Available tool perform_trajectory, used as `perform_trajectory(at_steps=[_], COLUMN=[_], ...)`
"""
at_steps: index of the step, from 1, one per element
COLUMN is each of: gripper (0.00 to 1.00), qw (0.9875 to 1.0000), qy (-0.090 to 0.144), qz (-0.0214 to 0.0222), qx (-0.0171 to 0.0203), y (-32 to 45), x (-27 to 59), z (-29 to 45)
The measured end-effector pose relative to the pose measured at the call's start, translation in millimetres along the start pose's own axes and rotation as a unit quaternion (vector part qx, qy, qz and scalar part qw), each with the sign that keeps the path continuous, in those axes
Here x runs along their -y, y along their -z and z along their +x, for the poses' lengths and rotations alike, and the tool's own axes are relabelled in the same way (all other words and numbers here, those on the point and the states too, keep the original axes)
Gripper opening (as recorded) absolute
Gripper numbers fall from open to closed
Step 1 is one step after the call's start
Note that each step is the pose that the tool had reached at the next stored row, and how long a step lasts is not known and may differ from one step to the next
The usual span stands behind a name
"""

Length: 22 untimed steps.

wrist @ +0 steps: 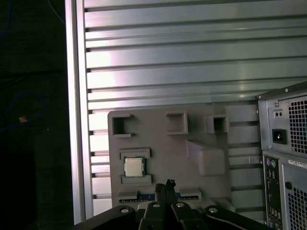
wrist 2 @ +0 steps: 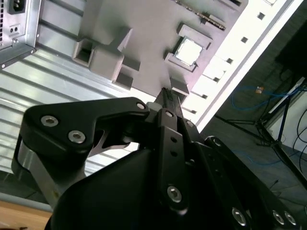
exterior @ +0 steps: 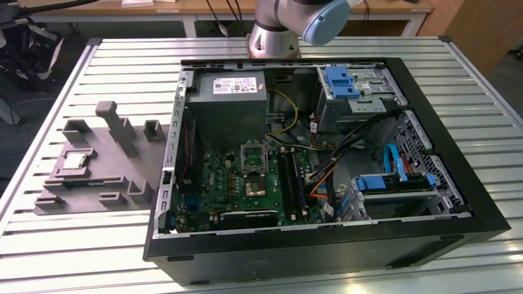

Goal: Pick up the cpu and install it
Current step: 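Reach for the cpu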

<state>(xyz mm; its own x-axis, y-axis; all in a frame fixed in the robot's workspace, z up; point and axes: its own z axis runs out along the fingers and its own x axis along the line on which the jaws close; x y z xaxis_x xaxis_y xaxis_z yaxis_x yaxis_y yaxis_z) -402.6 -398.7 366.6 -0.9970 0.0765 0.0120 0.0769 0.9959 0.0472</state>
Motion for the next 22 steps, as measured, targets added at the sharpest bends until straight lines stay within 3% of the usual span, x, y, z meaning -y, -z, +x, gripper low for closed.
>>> perform_trajectory(at_steps=[6,11,12,14,15,18,22], gripper=[0.11,0.11,0.11,0.11,0.11,0.11,0.11], qw=[1.0000,1.0000,1.0000,1.0000,1.0000,1.0000,1.0000], qy=[0.000,0.000,0.000,0.000,0.000,0.000,0.000], qz=[0.0000,0.0000,0.0000,0.0000,0.0000,0.0000,0.0000], qx=[0.0000,0.0000,0.0000,0.0000,0.0000,0.0000,0.0000], y=[-0.2,-0.9,-2.1,-2.3,-2.7,-2.9,-2.9], x=[0.1,0.8,1.5,1.7,1.8,2.0,2.1], z=[2.4,13.5,26.2,29.7,35.6,41.3,41.7])
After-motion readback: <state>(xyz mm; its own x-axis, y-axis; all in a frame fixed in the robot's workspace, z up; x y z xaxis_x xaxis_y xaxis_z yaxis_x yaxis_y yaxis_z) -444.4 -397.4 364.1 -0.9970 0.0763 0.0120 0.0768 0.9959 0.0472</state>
